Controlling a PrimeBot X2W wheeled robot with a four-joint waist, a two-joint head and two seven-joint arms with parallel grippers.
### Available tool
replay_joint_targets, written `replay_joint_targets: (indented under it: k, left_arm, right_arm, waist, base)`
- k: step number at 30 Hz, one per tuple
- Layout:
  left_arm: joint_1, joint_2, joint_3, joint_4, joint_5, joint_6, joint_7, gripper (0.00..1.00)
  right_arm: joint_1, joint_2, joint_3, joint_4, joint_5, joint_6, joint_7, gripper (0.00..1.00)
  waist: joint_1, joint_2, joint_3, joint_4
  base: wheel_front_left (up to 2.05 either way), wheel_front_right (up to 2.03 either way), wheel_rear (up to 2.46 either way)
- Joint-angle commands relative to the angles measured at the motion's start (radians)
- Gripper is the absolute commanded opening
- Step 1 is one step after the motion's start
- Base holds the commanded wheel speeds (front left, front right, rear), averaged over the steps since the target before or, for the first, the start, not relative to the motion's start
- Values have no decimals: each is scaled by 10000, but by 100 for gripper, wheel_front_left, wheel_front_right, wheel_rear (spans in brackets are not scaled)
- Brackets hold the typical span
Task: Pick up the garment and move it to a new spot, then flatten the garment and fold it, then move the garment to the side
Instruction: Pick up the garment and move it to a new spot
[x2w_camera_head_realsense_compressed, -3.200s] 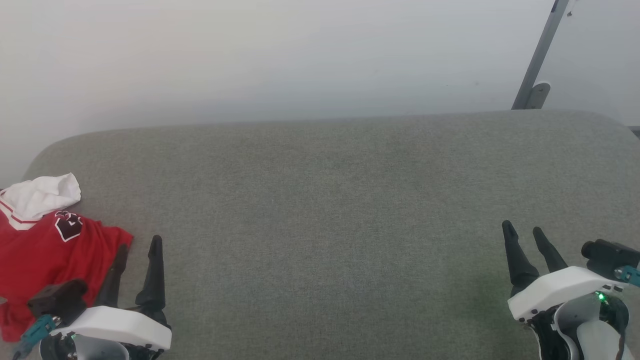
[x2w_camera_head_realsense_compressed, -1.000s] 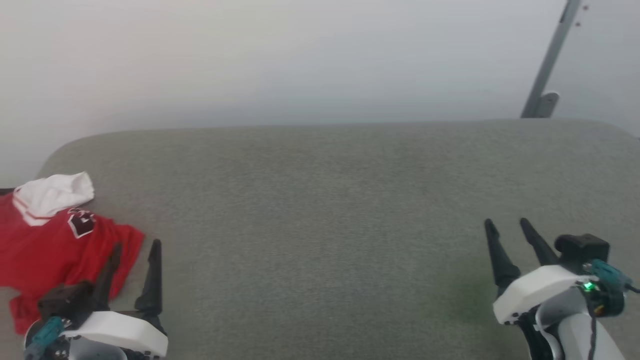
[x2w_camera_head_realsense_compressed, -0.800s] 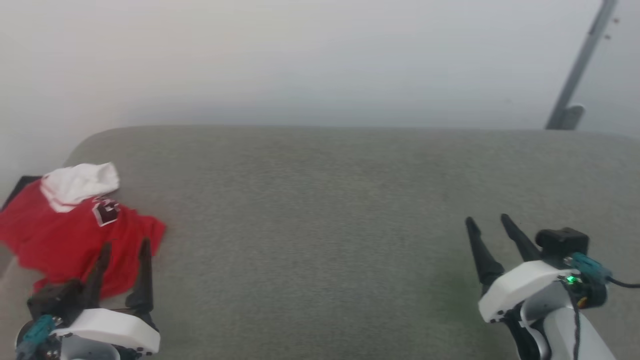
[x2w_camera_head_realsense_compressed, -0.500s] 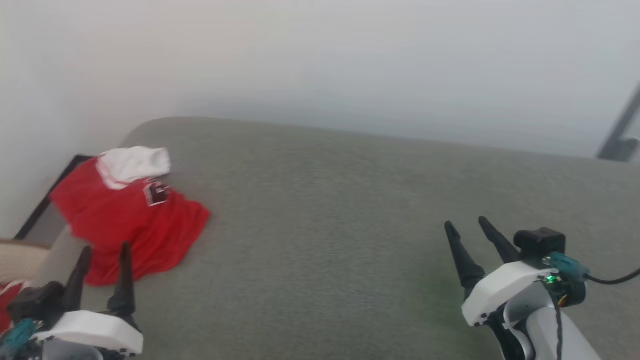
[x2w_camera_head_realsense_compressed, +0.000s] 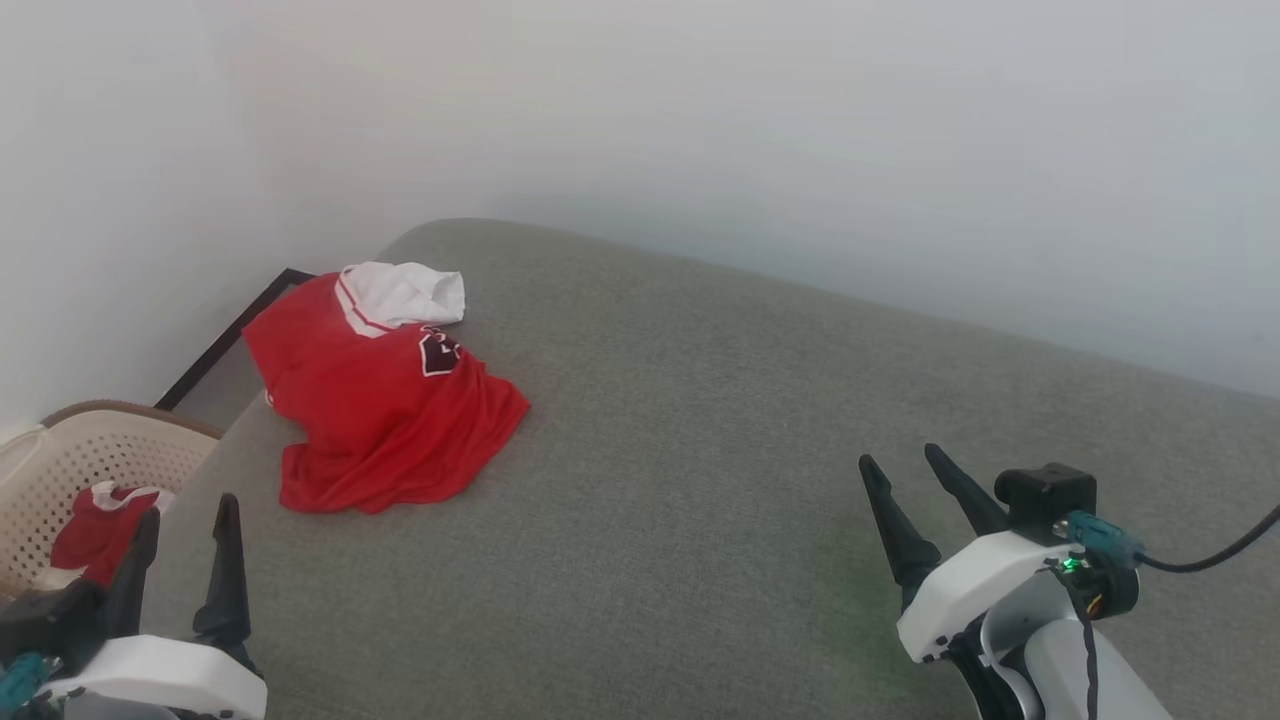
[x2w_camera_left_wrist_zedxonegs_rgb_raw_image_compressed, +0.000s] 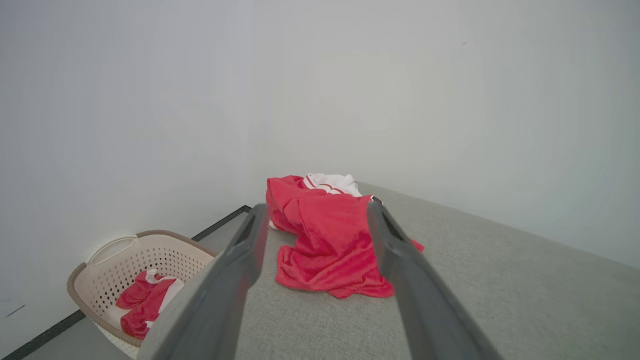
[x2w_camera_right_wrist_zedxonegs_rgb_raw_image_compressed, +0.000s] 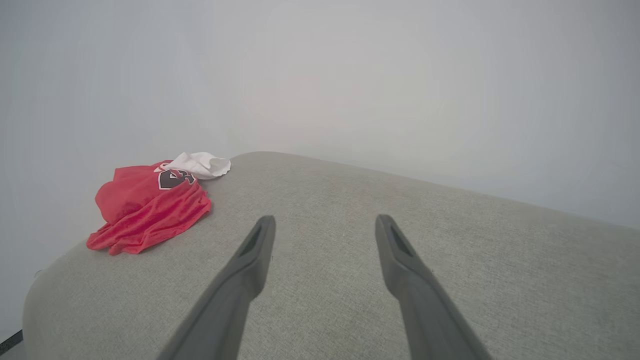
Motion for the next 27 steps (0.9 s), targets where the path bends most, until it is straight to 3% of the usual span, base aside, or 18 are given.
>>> replay_joint_targets:
  k: [1,15,27]
  left_arm:
    - [96,16,33,-41,-76,39,30,100]
    - [-1211,304,101,600,-747,78,1018,100]
    - [-4613,1245,-185,3115,-1249,-72,1909,100]
  right_arm:
    - [-113,-9,9,61,70,4,-117,100]
    - [-330,-331,-180,-28,45,4,-30,100]
    - [-1118,-1031,-781,-1563,-333,4,597,100]
  waist:
    - [0,0,9,25]
    - [0,0,636,-619]
    - [0,0,3380,-1931]
  base:
    - [0,0,0]
    - [0,0,0]
    - [0,0,0]
